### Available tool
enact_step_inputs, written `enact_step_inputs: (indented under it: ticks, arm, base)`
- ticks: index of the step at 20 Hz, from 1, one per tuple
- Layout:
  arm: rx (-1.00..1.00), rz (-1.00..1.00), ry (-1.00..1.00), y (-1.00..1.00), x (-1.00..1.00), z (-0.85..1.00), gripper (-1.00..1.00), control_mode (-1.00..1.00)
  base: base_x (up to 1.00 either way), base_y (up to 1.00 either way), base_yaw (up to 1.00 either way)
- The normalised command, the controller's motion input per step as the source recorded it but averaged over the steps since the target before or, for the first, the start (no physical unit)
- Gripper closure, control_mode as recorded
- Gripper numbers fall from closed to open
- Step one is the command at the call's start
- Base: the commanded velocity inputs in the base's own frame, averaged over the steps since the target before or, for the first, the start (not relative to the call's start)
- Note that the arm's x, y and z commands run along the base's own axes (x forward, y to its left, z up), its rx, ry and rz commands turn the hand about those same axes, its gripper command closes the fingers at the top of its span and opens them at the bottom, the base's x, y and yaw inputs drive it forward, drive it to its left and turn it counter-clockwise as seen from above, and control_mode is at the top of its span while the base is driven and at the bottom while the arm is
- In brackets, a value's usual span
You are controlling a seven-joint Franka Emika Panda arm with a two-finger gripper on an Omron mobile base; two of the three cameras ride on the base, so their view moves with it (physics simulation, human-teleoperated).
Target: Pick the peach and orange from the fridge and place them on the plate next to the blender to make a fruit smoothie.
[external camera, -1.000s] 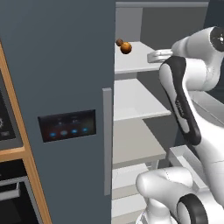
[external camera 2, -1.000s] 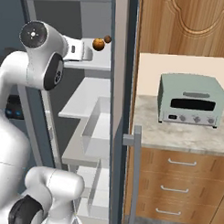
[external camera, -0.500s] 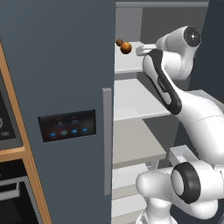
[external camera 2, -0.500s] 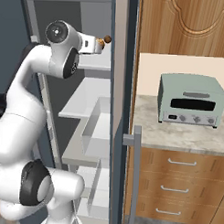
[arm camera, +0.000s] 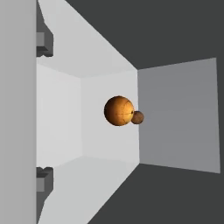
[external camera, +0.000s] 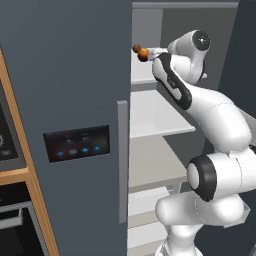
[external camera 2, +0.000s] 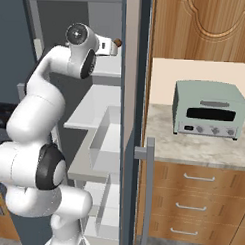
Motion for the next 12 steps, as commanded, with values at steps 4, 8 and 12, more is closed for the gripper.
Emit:
enact_step_inputs:
  ticks: [4,8,12]
  arm:
    - [0.00,0.00,0.11,0.03,0.71,-0.06,-1.00,-1.00]
    - [0.00,0.00,0.17,0.02,0.34,0.00,-1.00,-1.00]
    - [0.02,0.00,-0.02,0.01,0.06,-0.25,-1.00,-1.00]
  base:
    - [0.00,0.00,0.00]
    - [0.00,0.00,0.00]
    - [0.00,0.00,0.00]
